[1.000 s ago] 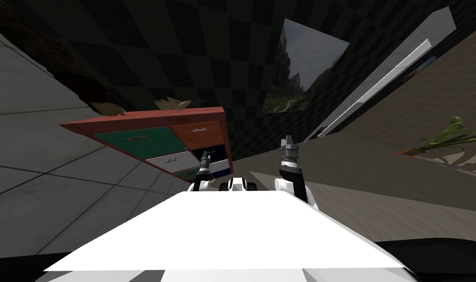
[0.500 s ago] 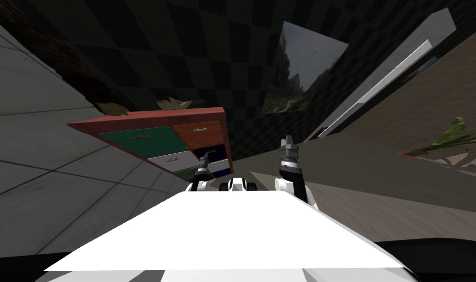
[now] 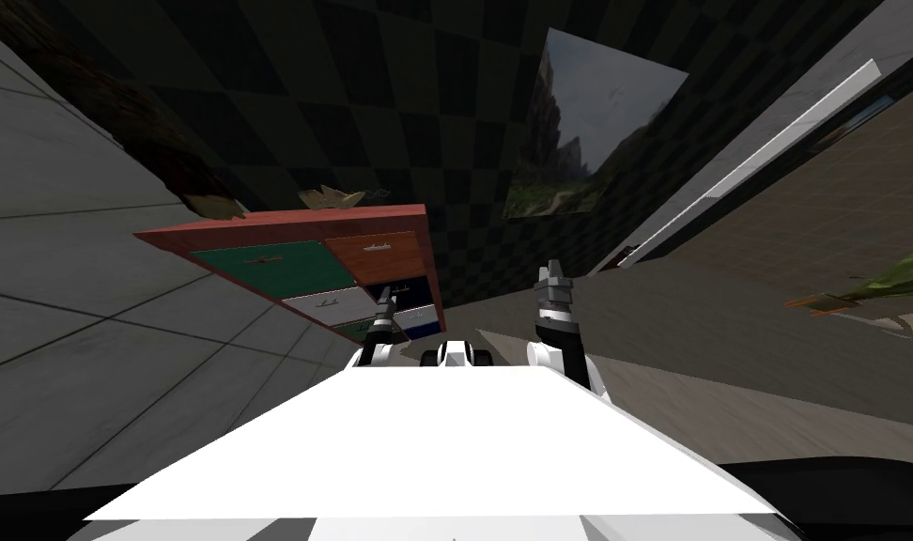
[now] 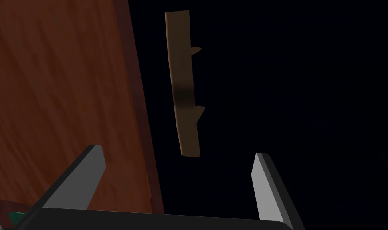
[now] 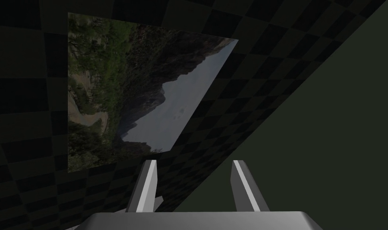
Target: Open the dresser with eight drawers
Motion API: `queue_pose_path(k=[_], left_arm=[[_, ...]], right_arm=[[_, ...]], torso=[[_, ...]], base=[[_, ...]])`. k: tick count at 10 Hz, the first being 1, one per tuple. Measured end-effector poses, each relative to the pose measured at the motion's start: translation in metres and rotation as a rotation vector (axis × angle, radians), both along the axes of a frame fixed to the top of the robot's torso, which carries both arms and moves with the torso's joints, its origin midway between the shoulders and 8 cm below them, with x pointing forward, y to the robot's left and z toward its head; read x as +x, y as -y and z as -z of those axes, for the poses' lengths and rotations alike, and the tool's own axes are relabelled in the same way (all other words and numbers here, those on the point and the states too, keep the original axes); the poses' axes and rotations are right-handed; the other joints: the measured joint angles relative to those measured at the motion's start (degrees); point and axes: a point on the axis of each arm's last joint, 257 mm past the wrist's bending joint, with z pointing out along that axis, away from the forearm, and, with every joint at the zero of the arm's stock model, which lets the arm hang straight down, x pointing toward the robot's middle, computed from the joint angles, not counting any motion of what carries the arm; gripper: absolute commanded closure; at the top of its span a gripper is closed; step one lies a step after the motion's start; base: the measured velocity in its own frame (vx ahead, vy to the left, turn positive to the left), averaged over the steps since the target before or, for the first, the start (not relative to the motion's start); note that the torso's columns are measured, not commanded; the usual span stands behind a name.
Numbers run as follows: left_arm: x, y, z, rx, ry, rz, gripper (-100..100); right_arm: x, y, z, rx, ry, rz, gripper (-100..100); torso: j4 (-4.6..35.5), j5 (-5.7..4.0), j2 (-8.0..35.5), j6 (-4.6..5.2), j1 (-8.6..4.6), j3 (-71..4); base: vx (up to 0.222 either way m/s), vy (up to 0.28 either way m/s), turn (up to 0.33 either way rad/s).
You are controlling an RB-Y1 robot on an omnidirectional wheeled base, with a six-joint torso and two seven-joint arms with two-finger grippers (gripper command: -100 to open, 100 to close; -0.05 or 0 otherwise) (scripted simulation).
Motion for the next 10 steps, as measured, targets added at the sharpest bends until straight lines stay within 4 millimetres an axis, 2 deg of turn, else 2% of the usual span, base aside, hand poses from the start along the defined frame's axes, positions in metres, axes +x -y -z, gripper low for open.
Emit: queue_pose_path(k=[2, 7, 9, 10], left_arm=[[0.003, -0.007, -0.002, -0.007, -0.011, -0.016, -100], [0.006, 0.007, 0.006, -0.1, -0.021, -0.049, -100], [0.01, 0.005, -0.002, -0.099, -0.019, -0.05, -100], [0.01, 0.005, -0.002, -0.099, -0.02, -0.051, 100]], right_arm=[[0.0, 0.0, 0.0, 0.0, 0.0, 0.0, 0], [0.0, 0.0, 0.0, 0.0, 0.0, 0.0, 0], [0.0, 0.0, 0.0, 0.0, 0.0, 0.0, 0], [0.0, 0.0, 0.0, 0.0, 0.0, 0.0, 0]], torso=[[-0.01, 0.02, -0.03, 0.0, 0.04, -0.01], [-0.01, 0.01, -0.02, -0.01, 0.04, -0.02], [-0.07, 0.01, -0.26, 0.0, 0.04, -0.16], [-0.03, 0.01, -0.04, -0.01, -0.02, -0.04]], base=[[-0.006, -0.072, 0.05], [0.012, -0.013, 0.004], [0.07, 0.016, -0.007], [-0.049, -0.006, 0.019]])
